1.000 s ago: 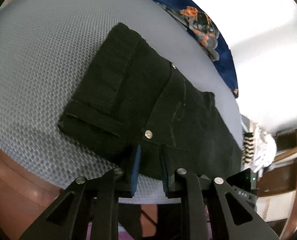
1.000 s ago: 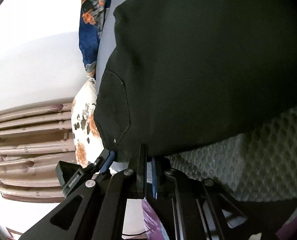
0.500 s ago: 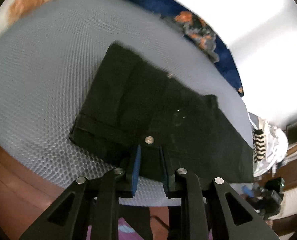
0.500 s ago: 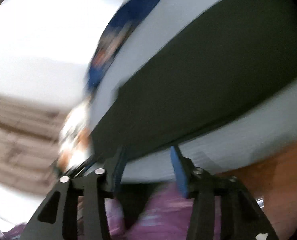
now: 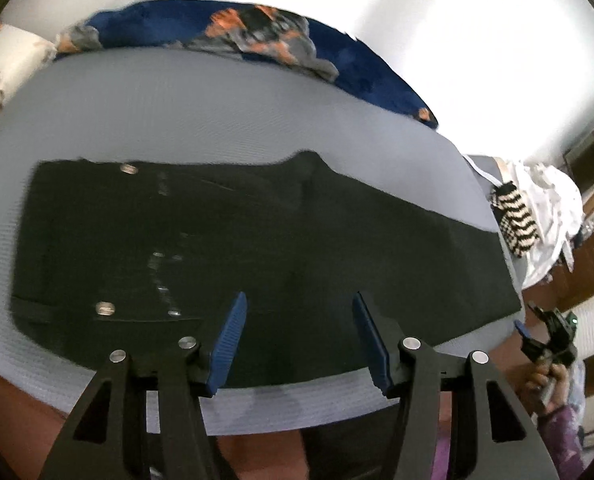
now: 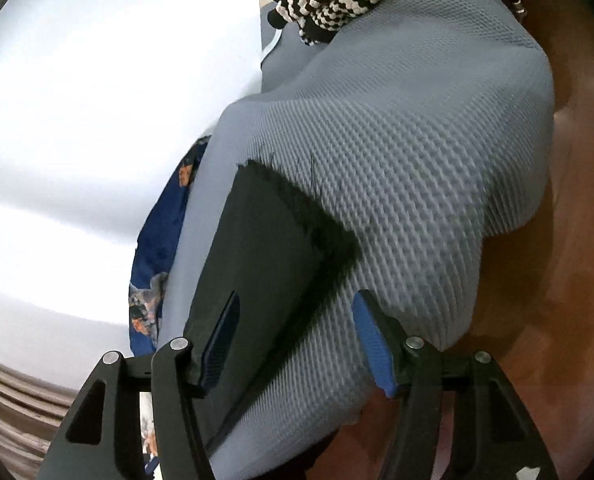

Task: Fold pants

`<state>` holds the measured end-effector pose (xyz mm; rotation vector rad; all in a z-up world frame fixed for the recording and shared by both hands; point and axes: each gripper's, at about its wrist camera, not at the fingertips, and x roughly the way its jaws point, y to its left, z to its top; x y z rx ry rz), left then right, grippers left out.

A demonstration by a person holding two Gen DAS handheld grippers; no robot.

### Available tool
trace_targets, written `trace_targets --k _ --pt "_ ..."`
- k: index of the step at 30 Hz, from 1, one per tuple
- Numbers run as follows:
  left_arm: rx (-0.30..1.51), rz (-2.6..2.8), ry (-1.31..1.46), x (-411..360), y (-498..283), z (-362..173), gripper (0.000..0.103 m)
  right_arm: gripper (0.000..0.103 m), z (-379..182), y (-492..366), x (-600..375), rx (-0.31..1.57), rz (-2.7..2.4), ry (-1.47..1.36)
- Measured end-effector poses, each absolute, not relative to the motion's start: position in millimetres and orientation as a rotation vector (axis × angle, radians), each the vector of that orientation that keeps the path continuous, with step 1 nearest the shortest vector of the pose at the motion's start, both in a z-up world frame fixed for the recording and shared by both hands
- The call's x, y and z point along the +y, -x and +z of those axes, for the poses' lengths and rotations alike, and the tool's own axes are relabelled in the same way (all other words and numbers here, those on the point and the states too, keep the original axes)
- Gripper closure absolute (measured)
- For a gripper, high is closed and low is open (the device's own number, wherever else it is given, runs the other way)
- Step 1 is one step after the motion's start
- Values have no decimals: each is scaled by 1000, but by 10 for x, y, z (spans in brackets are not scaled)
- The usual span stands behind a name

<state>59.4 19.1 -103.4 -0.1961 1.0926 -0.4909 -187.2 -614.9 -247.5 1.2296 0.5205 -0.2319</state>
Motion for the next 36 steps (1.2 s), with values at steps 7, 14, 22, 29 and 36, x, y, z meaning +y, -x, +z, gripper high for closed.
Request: trace_targets --k 7,14,22,29,36 --pt "1132 -486 181 -49 -610 -1155 47 41 -2403 1518 -6093 529 -197 -1168" --pt "1157 -473 145 -154 -625 -1370 47 98 -2503 1472 -6074 580 -226 -1140" --pt "1216 -429 251 65 -711 -1568 47 98 -2477 1577 -6048 554 -276 -1136" --pt "1183 -449 212 123 -677 -1454 47 98 -1982 1486 -5884 528 -275 -1007" --pt "1140 -468 242 307 -645 -1253 47 98 -857 1015 -4981 494 -56 -728"
